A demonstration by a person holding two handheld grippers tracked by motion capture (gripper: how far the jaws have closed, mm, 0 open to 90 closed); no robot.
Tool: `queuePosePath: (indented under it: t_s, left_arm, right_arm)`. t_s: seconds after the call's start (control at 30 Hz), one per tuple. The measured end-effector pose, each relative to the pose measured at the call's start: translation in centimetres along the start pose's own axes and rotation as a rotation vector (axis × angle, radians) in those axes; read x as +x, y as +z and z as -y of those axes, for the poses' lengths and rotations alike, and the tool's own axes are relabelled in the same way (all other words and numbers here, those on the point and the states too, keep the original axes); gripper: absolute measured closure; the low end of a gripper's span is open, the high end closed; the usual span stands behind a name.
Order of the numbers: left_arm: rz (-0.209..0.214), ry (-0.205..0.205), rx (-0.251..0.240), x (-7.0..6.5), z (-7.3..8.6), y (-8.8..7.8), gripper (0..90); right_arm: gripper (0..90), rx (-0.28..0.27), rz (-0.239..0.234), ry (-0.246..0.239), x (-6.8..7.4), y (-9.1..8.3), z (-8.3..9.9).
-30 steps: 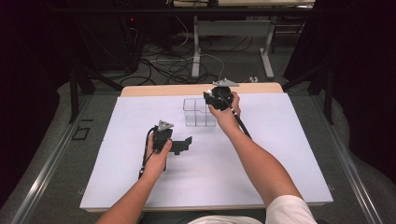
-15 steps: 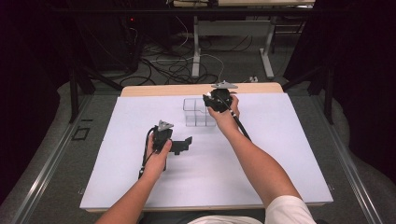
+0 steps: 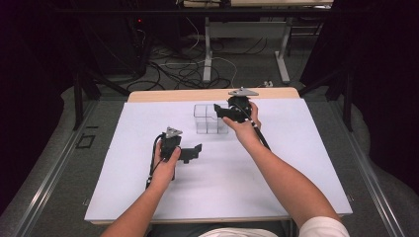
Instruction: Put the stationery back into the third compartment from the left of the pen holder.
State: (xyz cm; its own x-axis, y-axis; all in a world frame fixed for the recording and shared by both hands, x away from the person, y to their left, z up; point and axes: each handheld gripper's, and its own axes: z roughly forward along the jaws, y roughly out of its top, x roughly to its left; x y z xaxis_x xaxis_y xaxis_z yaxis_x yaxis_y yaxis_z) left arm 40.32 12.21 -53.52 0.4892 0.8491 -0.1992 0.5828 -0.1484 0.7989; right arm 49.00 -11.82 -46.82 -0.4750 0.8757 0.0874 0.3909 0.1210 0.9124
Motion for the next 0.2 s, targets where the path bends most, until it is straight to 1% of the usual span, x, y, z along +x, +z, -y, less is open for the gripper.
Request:
queuePosePath:
  t_s: [0.07,0.1,0.17,0.2]
  left_arm:
    - [-0.001,-0.003,-0.003,0.0,0.0,0.0,0.3]
    - [-0.001,-0.004,-0.004,0.0,0.0,0.0,0.3]
    - [-0.005,0.005,0.005,0.2,-0.1,-0.1,0.3]
    - [-0.008,0.001,-0.004,0.2,-0.1,-0.1,0.3]
  right_arm:
    - [30.3,0.010,-0.024,0.027,0.0,-0.7,0.2]
    - [27.4,0.013,-0.028,0.035,0.0,-1.1,0.3]
    - [20.9,0.014,-0.034,0.033,-0.1,-1.7,0.5]
    - [17.3,0.026,-0.036,0.024,-0.2,-2.1,0.6]
